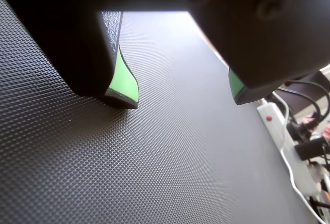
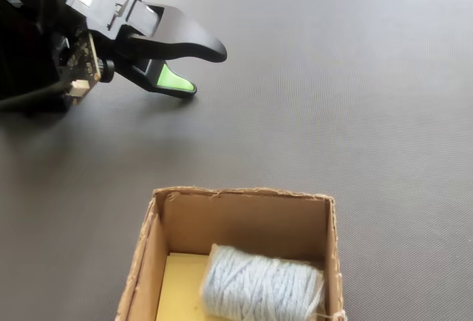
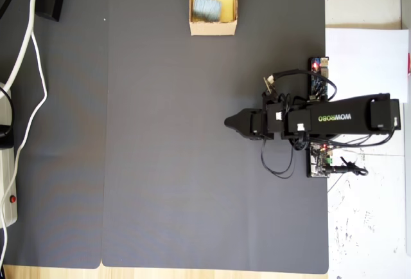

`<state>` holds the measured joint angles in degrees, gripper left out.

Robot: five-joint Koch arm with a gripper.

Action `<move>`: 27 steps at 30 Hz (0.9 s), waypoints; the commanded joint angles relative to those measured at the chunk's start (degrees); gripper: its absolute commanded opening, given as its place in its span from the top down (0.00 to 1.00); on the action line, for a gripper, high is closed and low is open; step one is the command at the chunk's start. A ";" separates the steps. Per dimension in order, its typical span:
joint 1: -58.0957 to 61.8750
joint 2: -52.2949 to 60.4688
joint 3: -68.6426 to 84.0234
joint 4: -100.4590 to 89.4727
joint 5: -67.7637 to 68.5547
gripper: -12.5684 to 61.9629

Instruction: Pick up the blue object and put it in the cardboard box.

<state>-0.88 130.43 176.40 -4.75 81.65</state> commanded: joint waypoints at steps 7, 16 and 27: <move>0.35 5.36 2.29 5.27 1.05 0.36; 2.29 5.19 2.29 7.47 0.97 0.37; 2.29 5.19 2.29 7.47 0.97 0.37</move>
<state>0.97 130.43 176.40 -3.16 82.00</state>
